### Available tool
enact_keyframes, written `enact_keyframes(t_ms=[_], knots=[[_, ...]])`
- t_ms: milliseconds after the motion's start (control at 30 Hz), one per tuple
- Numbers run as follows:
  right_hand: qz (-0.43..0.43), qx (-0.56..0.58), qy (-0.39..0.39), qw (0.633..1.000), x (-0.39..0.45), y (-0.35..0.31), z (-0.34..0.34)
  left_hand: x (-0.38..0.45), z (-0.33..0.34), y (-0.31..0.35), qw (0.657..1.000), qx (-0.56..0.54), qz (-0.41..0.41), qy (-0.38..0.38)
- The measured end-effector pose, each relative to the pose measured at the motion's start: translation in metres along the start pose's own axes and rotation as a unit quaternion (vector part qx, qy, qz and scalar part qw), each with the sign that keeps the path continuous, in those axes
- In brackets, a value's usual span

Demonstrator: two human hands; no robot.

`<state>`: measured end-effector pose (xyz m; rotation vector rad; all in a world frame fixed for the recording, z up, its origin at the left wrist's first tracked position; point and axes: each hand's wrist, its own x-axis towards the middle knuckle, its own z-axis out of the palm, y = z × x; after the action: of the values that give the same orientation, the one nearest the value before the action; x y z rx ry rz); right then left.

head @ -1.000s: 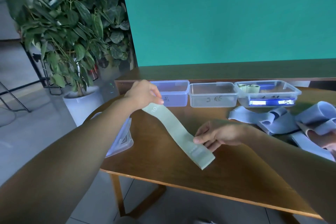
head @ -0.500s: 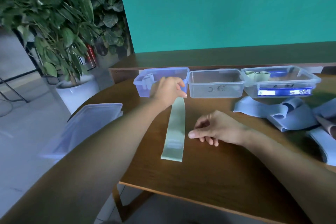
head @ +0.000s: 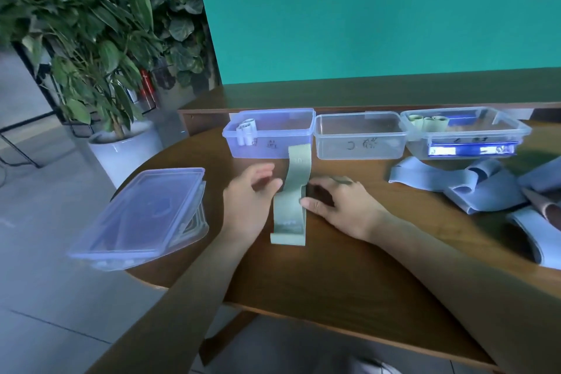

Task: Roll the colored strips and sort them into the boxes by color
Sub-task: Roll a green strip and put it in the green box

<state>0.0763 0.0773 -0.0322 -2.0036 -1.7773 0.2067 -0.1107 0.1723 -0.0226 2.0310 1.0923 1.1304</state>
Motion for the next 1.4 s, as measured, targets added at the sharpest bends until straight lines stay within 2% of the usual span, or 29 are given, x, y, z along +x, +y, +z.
enact_keyframes(t_ms=[167, 300, 567, 800, 1000, 1167, 1300, 1400], knots=[[0.023, 0.019, -0.008, 1.000, 0.016, 0.000, 0.002, -0.029, -0.017, -0.006, 0.996, 0.040, -0.002, -0.077], [0.043, 0.065, 0.005, 0.997, 0.025, 0.004, 0.004, -0.040, -0.028, -0.004, 0.994, 0.030, 0.012, -0.100], [0.051, -0.039, -0.022, 0.998, 0.050, 0.006, 0.010, -0.058, -0.041, 0.001, 0.986, 0.002, 0.049, -0.159], [0.028, -0.011, -0.044, 0.999, 0.062, 0.001, 0.010, -0.070, -0.049, 0.006, 0.963, -0.059, 0.046, -0.260], [0.029, 0.063, -0.016, 0.997, 0.030, -0.006, 0.006, -0.075, -0.048, 0.009, 0.956, 0.026, 0.115, -0.268], [-0.005, 0.051, -0.035, 0.998, -0.008, -0.006, 0.002, -0.084, -0.047, 0.007, 0.949, 0.047, 0.205, -0.233], [-0.038, 0.027, -0.085, 0.995, -0.015, 0.000, 0.001, -0.085, -0.050, 0.009, 0.957, 0.031, 0.191, -0.215], [-0.063, -0.004, -0.085, 0.994, -0.013, 0.000, 0.003, -0.084, -0.049, 0.011, 0.960, 0.027, 0.134, -0.243]])
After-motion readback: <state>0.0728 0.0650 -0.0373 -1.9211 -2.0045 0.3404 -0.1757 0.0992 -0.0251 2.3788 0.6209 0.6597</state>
